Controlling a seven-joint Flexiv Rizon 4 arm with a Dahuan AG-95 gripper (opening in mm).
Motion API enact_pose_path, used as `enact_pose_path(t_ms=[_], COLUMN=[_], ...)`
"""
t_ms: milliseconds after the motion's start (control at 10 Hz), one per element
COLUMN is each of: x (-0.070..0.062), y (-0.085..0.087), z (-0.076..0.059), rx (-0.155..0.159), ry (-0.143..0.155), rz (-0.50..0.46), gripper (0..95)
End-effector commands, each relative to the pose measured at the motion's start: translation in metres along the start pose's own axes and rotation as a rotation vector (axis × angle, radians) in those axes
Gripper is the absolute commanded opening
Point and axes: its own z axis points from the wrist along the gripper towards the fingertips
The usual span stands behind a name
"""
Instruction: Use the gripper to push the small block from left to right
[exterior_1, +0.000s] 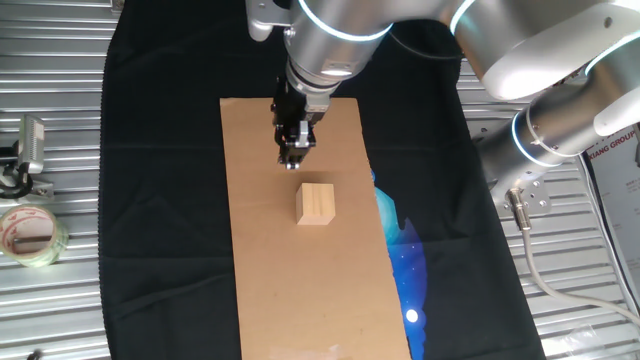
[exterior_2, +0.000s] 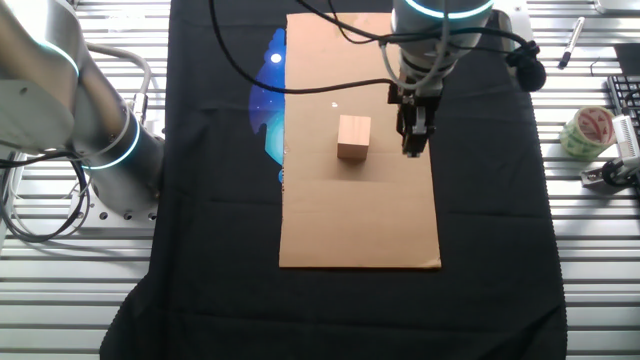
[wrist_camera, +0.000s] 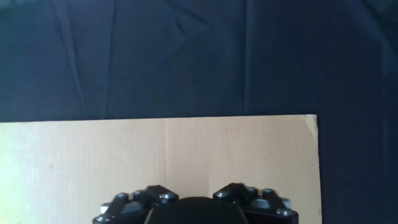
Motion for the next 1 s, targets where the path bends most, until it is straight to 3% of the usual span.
enact_pose_path(t_ms=[100,1000], x=[-0.0015,-0.0012], y=[-0.0002,-0.0001], z=[0.0013,0.0016], rx=[0.0,0.01], ry=[-0.001,-0.002], rz=[0.0,0.003], gripper=[0.0,0.0])
